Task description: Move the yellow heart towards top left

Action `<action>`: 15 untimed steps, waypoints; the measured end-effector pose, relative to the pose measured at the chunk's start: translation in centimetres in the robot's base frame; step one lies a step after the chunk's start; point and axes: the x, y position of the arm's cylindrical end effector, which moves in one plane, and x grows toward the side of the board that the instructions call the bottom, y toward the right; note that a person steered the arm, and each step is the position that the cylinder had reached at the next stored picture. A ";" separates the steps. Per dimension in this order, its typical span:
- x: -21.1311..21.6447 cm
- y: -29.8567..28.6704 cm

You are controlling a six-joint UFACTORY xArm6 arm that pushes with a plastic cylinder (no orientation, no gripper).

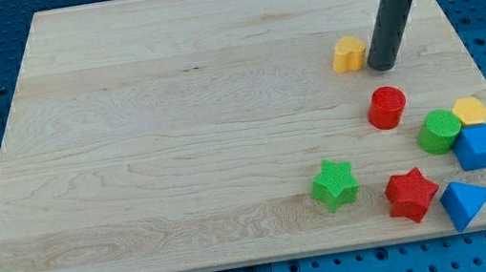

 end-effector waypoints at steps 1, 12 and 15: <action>-0.8 -1.2; -3.2 -13.4; -3.3 -16.2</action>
